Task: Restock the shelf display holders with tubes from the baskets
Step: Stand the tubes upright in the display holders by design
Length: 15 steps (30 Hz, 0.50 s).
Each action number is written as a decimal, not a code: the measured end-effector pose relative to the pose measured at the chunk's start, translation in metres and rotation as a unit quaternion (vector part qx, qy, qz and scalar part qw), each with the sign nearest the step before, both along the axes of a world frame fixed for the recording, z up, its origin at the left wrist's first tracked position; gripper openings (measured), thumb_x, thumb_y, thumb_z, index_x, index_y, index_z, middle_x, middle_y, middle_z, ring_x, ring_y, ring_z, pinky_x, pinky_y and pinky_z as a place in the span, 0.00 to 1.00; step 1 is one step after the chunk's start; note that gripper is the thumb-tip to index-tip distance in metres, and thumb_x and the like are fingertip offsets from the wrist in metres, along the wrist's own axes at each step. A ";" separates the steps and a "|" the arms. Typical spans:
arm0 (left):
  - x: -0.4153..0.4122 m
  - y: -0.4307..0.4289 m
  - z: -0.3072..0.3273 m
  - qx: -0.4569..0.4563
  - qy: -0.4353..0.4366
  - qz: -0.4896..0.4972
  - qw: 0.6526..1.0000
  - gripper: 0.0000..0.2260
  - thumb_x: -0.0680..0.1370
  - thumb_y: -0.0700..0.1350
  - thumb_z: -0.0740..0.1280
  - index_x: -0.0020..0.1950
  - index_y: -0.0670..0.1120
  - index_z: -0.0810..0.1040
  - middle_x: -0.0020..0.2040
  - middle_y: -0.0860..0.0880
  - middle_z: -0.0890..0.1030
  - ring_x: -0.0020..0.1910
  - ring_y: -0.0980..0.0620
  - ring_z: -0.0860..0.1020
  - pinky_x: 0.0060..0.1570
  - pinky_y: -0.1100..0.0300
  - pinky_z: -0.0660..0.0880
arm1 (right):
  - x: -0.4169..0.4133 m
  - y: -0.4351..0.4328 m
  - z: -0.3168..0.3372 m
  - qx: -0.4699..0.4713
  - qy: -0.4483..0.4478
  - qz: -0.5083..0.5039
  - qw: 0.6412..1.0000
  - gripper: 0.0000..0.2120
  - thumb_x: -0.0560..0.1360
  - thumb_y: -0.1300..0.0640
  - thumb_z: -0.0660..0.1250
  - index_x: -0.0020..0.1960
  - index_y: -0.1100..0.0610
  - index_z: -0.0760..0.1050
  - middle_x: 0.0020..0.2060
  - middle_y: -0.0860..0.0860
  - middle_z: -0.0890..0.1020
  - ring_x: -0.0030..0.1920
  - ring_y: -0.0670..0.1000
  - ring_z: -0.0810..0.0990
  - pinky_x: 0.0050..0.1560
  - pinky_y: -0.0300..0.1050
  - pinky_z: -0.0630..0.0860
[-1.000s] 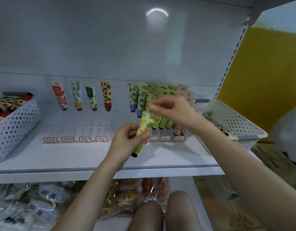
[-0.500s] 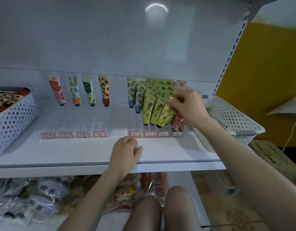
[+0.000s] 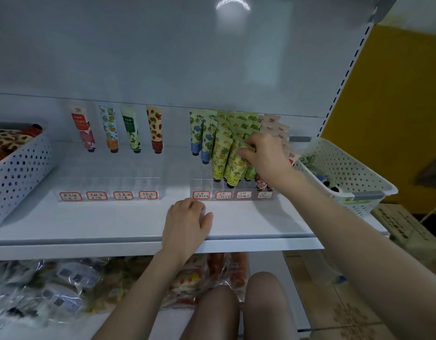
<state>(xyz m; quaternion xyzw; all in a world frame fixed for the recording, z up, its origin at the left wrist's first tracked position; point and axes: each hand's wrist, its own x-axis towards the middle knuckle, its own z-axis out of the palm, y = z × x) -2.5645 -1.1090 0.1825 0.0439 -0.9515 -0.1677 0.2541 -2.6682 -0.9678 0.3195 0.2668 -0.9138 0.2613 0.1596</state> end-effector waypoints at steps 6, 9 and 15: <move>0.000 0.000 0.000 0.009 0.002 -0.006 1.000 0.08 0.71 0.46 0.69 0.38 0.42 0.80 0.36 0.46 0.81 0.35 0.48 0.78 0.36 0.53 0.76 | 0.003 -0.002 -0.001 -0.006 0.015 0.008 1.000 0.12 0.75 0.59 0.67 0.44 0.69 0.75 0.36 0.61 0.80 0.37 0.58 0.78 0.39 0.50 0.75; 0.000 0.000 0.001 0.008 0.000 -0.009 1.000 0.10 0.70 0.48 0.65 0.37 0.42 0.80 0.35 0.46 0.80 0.34 0.48 0.77 0.34 0.54 0.76 | 0.003 -0.001 -0.001 -0.003 0.017 0.027 0.999 0.11 0.75 0.58 0.67 0.42 0.67 0.75 0.35 0.59 0.79 0.36 0.56 0.77 0.38 0.49 0.74; 0.000 -0.001 0.000 0.012 0.003 -0.012 1.000 0.11 0.71 0.48 0.64 0.37 0.42 0.80 0.35 0.46 0.80 0.34 0.48 0.77 0.34 0.53 0.75 | 0.000 -0.006 0.004 0.014 0.001 0.060 0.998 0.13 0.75 0.60 0.67 0.36 0.66 0.71 0.32 0.57 0.75 0.33 0.55 0.73 0.35 0.47 0.71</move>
